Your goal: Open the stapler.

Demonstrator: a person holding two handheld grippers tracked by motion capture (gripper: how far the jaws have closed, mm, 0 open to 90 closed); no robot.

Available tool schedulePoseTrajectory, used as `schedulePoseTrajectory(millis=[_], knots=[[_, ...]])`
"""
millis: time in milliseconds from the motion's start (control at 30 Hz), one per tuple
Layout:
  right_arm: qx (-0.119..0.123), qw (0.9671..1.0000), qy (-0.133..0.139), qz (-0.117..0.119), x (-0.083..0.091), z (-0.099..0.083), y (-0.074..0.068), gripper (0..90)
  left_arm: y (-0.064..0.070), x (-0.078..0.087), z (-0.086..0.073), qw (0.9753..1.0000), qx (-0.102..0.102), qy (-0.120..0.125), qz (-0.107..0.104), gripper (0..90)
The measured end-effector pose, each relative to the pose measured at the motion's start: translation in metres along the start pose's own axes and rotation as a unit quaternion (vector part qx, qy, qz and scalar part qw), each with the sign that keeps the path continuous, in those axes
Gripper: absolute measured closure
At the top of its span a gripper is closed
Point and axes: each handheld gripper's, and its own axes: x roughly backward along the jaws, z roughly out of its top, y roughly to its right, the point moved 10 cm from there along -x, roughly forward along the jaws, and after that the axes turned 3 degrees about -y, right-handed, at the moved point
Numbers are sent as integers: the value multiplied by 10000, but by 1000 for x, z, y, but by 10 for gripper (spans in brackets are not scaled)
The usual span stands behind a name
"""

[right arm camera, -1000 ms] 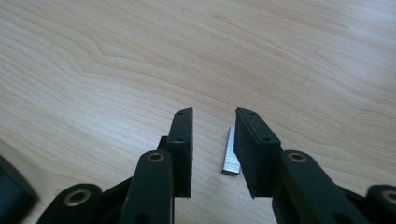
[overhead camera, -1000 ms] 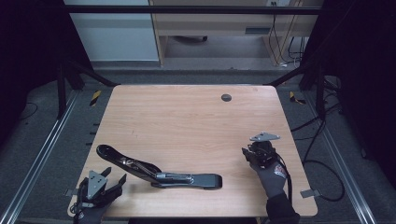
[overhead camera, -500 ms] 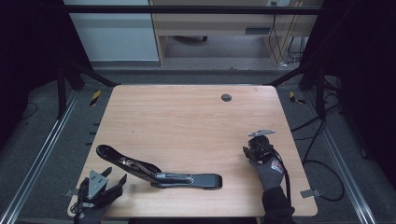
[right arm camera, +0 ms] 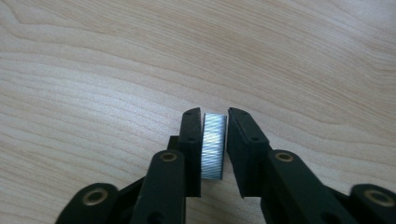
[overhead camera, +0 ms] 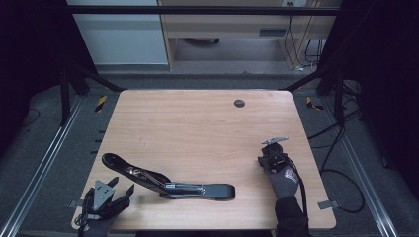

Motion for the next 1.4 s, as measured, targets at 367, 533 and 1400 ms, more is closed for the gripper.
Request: schedulePoseTrajectory(millis=[367, 533, 1400], knots=[[99, 9999, 70, 97, 11, -3, -1, 779, 0, 0, 0, 10000, -1, 7, -1, 366], [302, 9990, 226, 226, 23, -11, -7, 779, 0, 0, 0, 10000, -3, 0, -5, 367], [830, 9940, 237, 669, 35, -57, -34, 777, 1, 0, 0, 10000, -14, -9, -18, 367]])
